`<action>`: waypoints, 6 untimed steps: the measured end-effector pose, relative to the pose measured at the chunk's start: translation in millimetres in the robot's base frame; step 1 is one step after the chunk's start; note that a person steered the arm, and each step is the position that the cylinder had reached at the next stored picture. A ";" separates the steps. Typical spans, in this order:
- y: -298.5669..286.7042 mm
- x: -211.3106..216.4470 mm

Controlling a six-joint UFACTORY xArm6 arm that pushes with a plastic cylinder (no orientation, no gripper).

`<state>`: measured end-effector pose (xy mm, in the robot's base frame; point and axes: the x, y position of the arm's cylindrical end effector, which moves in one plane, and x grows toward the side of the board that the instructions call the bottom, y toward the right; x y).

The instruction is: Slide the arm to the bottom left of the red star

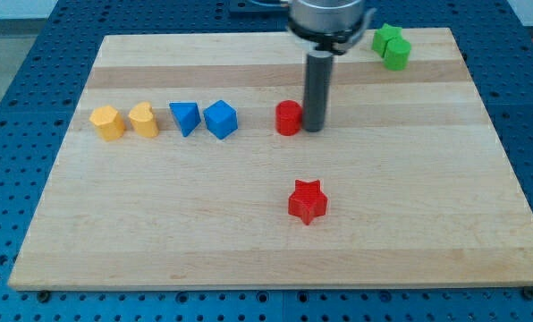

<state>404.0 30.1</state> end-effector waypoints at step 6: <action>-92.3 57.5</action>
